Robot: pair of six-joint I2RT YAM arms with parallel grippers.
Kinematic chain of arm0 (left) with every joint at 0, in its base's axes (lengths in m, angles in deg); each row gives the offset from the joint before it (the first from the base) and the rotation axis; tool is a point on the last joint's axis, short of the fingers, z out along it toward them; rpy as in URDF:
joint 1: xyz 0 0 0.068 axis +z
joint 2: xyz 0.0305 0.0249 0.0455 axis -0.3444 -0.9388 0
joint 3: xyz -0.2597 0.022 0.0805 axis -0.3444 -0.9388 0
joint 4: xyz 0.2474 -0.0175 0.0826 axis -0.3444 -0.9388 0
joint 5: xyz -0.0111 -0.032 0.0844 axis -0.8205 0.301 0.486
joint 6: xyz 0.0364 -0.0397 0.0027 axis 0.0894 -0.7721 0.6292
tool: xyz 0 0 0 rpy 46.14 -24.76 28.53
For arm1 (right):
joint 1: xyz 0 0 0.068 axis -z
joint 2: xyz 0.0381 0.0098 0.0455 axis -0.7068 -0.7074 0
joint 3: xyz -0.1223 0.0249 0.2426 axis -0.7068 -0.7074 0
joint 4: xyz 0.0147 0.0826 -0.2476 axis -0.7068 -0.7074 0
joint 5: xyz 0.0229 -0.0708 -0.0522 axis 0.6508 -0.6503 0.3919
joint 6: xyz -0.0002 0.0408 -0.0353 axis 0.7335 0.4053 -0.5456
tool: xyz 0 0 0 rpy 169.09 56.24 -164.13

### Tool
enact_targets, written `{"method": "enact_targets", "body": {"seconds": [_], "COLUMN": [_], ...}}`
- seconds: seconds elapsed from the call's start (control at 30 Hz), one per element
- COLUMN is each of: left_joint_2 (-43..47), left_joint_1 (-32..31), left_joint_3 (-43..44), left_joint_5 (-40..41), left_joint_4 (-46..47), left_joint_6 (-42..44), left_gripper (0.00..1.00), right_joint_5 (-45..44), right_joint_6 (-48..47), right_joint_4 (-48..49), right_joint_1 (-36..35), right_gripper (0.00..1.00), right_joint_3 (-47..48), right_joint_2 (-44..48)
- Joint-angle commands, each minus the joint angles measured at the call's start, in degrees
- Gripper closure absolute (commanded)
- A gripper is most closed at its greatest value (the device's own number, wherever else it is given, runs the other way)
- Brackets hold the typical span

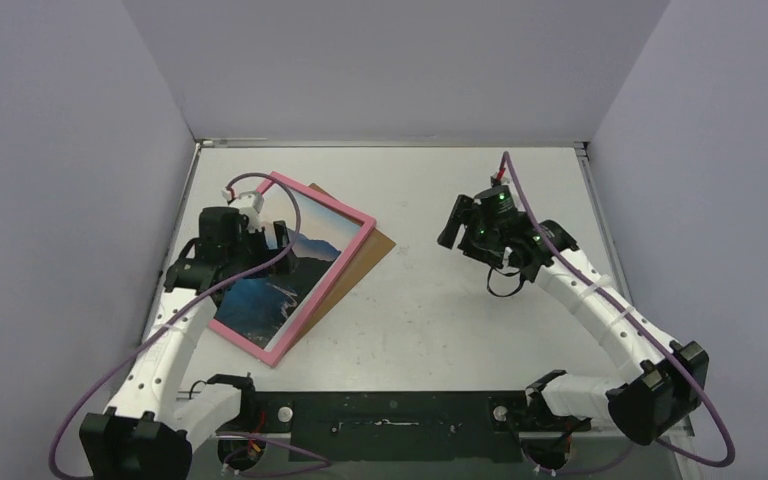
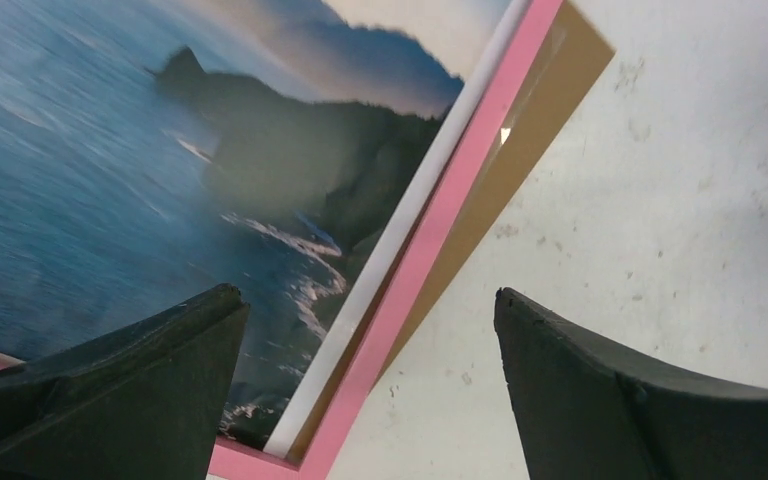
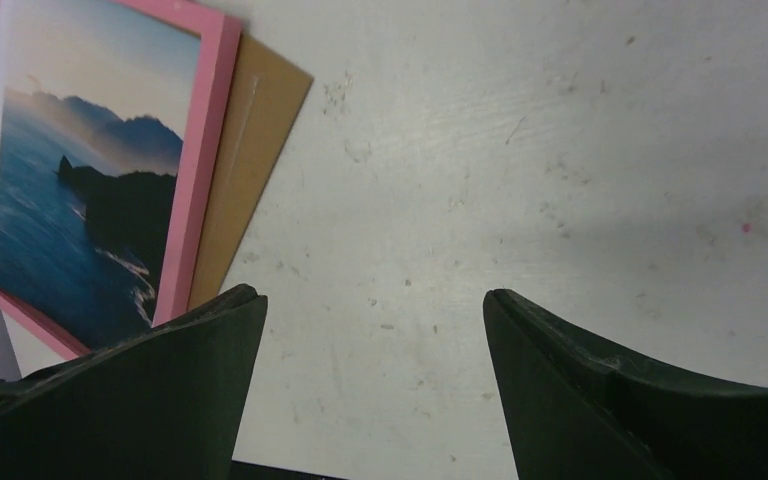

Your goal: Put the photo into the frame

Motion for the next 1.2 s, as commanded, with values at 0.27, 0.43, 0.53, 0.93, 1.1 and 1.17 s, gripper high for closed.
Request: {"method": "enact_targets", "body": {"seconds": [0.27, 0.43, 0.53, 0.93, 1.1, 1.17], "left_joint_2": [-17.16, -27.07, -32.00, -44.25, -46.44, -46.86], "left_joint_1": [-8.82, -12.97, -14.23, -15.96, -17.08, -18.20], "left_joint_3": [-1.80, 2.66, 5.61, 10.65, 11.67, 12.21], "left_joint_5": [-5.05, -0.98, 0.86, 2.91, 2.12, 5.26], "left_joint_4": [5.70, 6.30, 6.83, 6.49, 5.99, 5.09], "left_joint_6": [0.83, 1.84, 3.46, 6.33, 7.16, 7.37], "left_gripper": [0.18, 0.26, 0.29, 0.43, 0.62, 0.70], "right_joint_5": [-3.62, -3.14, -3.28, -3.14, -2.28, -2.07], "right_joint_6": [11.26, 11.45, 11.50, 12.46, 12.28, 12.08], "right_joint_4": [5.26, 6.21, 6.46, 6.96, 6.15, 5.53], "right_joint_1": [-13.56, -14.50, -14.36, -10.92, -8.64, -8.08], "right_gripper": [0.30, 0.30, 0.30, 0.30, 0.30, 0.30], "right_joint_3": [-2.89, -4.21, -5.35, -13.50, -15.45, -15.90], "right_joint_2": [-10.28, -11.35, -10.92, -3.45, -1.27, -0.23]}}
